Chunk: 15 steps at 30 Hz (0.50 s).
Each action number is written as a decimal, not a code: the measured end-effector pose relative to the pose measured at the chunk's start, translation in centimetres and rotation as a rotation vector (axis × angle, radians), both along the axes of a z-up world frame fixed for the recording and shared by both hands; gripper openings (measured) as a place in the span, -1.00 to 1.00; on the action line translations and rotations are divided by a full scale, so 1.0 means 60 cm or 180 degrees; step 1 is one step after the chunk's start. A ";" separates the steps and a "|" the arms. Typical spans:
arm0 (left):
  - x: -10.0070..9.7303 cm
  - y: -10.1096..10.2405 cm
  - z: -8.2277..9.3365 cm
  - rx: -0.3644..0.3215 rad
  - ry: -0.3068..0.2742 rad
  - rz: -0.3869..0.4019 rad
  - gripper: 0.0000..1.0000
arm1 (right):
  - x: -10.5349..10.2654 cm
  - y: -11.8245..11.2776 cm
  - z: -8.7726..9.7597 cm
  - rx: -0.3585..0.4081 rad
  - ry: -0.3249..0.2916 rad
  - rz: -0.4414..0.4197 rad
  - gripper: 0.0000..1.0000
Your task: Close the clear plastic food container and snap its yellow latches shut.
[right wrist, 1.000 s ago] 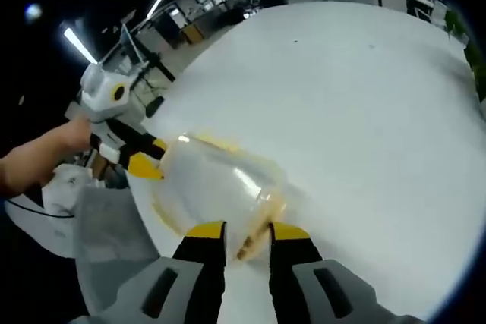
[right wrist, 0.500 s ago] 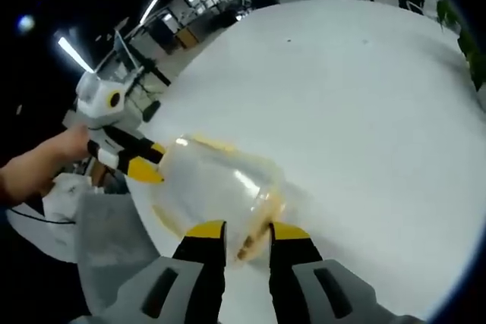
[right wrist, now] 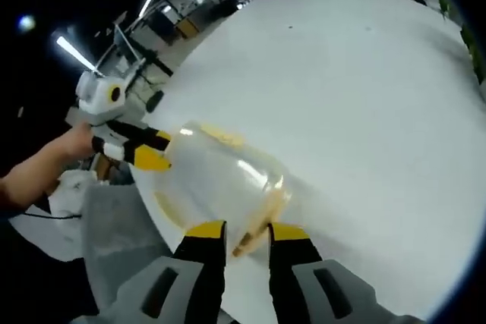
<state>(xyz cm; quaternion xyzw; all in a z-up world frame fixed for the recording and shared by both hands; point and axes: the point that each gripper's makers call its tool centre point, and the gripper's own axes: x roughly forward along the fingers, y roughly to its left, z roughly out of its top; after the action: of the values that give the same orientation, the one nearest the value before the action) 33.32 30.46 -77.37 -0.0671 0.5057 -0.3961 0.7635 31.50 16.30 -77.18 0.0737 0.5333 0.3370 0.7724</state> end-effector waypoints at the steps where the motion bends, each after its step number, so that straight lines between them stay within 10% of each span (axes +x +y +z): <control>1: 0.001 -0.001 0.000 0.0022 -0.0022 0.0005 -0.44 | 0.000 0.000 0.000 -0.0013 -0.0009 0.0015 -0.61; 9: 0.006 0.000 0.001 0.0104 0.0008 0.0058 -0.40 | 0.002 0.001 0.003 -0.0229 -0.0164 0.0278 -0.57; 15: 0.015 0.001 0.007 0.0359 -0.0391 -0.0188 -0.38 | 0.008 0.000 0.003 -0.0315 -0.0304 0.0458 -0.51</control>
<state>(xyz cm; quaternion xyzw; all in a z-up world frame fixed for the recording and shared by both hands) 34.20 30.50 -76.96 0.0154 0.4812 -0.3927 0.7836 31.96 16.32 -76.99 -0.0192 0.5158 0.3680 0.7734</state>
